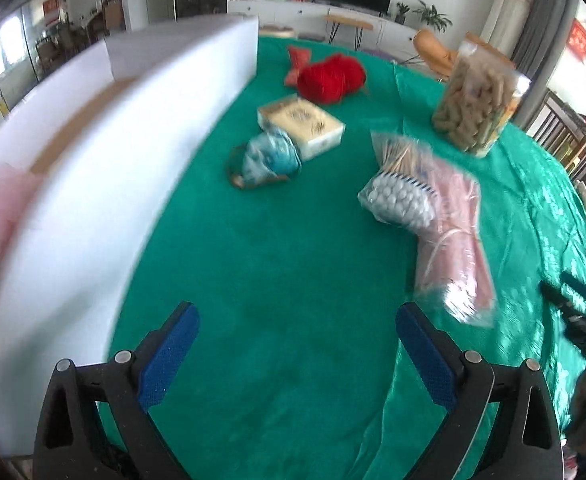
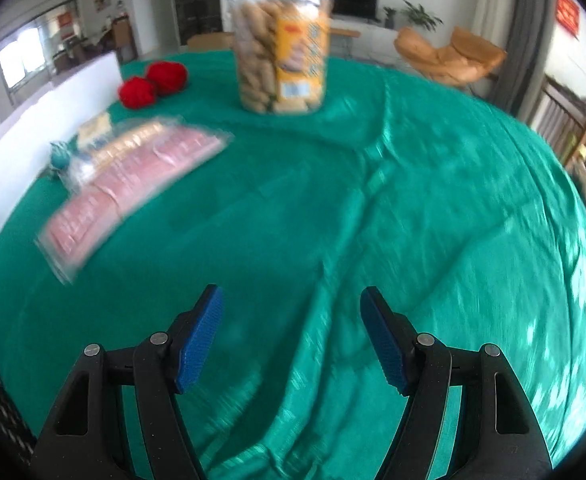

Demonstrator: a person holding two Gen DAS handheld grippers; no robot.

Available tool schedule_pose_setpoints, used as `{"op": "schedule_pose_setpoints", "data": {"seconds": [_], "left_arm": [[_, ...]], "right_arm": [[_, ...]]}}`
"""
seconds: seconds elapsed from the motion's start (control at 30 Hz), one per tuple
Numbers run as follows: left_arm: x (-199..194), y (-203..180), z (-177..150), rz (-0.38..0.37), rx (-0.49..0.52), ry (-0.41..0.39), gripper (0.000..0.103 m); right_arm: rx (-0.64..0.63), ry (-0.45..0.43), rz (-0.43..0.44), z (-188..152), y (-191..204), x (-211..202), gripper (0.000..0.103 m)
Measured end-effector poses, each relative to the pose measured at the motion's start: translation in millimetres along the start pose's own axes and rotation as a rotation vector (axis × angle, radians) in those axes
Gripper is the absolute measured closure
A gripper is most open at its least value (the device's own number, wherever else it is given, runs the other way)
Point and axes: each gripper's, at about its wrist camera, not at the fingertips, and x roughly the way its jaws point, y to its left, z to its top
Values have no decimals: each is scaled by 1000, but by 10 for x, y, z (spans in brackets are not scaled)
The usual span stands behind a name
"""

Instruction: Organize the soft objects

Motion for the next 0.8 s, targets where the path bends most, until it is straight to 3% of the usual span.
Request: {"op": "schedule_pose_setpoints", "data": {"seconds": [0.27, 0.4, 0.53, 0.67, 0.8], "left_arm": [[336, 32, 31, 100, -10, -25, 5], [368, 51, 24, 130, -16, -34, 5], [407, 74, 38, 135, -27, -34, 5], [429, 117, 64, 112, -52, -35, 5], [446, 184, 83, 92, -87, -31, 5]], "right_arm": [[-79, -33, 139, 1128, 628, 218, 29], [-34, 34, 178, 1777, 912, 693, 29], [105, 147, 239, 2339, 1119, 1279, 29], [233, 231, 302, 2619, 1305, 1727, 29], [231, 310, 277, 2682, 1565, 2041, 29]]}}
